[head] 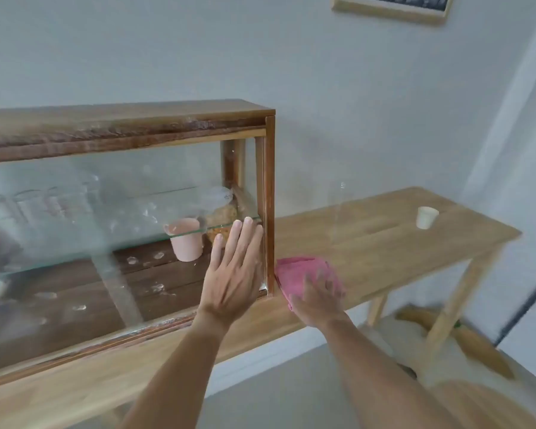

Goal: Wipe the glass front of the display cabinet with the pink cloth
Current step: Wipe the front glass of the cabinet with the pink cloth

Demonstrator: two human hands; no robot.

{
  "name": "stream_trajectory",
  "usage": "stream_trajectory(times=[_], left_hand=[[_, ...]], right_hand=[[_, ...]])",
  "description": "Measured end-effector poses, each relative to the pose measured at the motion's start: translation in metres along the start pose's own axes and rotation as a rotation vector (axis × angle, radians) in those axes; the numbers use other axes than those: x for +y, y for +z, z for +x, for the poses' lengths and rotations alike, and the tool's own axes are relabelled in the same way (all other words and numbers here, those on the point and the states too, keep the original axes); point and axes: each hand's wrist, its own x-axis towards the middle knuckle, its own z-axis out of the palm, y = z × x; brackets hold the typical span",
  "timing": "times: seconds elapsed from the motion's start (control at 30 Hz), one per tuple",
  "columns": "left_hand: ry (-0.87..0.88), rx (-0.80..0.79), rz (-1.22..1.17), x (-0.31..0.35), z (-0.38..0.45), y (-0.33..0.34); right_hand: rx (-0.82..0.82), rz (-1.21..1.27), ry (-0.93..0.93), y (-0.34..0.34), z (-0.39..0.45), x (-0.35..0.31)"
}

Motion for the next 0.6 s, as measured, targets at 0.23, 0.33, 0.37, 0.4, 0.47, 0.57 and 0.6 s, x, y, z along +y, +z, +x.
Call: stream_trajectory(times=[0.23,0.33,0.37,0.4,0.47,0.57,0.6], left_hand=[[0.051,0.108,0.201,-0.042,0.001,0.047],[0.058,0.131,0.249,-0.046,0.001,0.060],[0.058,0.143,0.263,-0.045,0.002,0.063],[0.060,0.153,0.273,-0.043,0.002,0.066],[0.064,0.160,0.266,-0.043,0.000,0.066],[0.076,0.143,0.251,-0.042,0.001,0.062],[0.072,0.117,0.229,-0.041,0.002,0.058]], right_hand=[[-0.081,-0.117,-0.012,0.015,0.071,0.027],[-0.112,-0.166,-0.092,0.027,0.089,0.032],[-0.078,-0.173,-0.115,0.032,0.092,0.032],[-0.015,-0.188,-0.145,0.038,0.093,0.031],[0.112,-0.228,-0.178,0.046,0.093,0.030],[0.163,-0.217,-0.140,0.050,0.087,0.026],[0.193,-0.193,-0.130,0.052,0.083,0.023]])
